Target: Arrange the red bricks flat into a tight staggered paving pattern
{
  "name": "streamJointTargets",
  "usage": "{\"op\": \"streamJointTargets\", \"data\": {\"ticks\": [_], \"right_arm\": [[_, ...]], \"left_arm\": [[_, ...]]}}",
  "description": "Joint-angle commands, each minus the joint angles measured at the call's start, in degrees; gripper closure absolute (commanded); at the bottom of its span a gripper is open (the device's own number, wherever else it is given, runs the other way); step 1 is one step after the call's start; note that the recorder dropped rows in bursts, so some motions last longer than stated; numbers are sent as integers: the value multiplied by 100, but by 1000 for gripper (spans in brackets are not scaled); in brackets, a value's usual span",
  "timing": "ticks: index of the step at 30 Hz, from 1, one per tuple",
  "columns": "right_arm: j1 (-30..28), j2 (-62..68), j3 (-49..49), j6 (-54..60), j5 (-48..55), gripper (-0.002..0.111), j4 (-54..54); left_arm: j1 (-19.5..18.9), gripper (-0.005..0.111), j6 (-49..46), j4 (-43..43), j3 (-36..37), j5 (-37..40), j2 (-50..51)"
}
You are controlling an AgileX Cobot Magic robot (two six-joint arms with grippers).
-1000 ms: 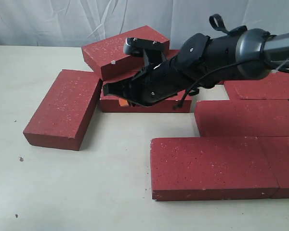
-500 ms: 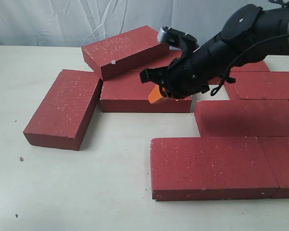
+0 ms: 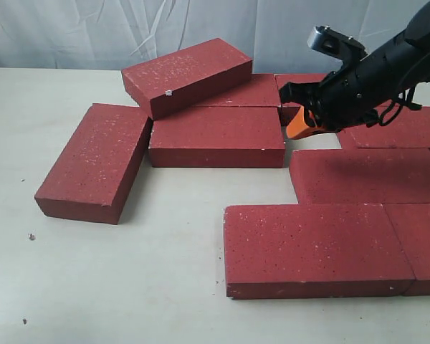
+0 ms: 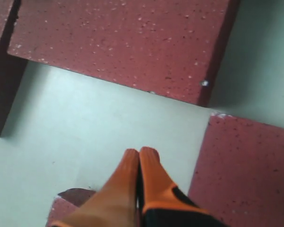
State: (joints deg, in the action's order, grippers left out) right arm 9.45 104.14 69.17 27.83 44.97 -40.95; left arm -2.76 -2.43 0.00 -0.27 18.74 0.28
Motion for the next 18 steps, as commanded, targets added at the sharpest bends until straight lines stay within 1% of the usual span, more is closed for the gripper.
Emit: {"op": "streamJointTargets", "data": {"ticks": [1,8,10,18], "right_arm": [[-46,-68,13,64,120,109,337],[-46,-68,13,64,110,109,347],[-81,-106,13,-27,140,109,345],[-92,-694,13,-303,493,109,431]], "left_arm": [[-1,107,10,0,27,-74,-28],[-1,107,10,0,27,-74,-28],[-1,107,7,248,27,-74,-28],[-1,107,7,392,27,-119,-28]]}}
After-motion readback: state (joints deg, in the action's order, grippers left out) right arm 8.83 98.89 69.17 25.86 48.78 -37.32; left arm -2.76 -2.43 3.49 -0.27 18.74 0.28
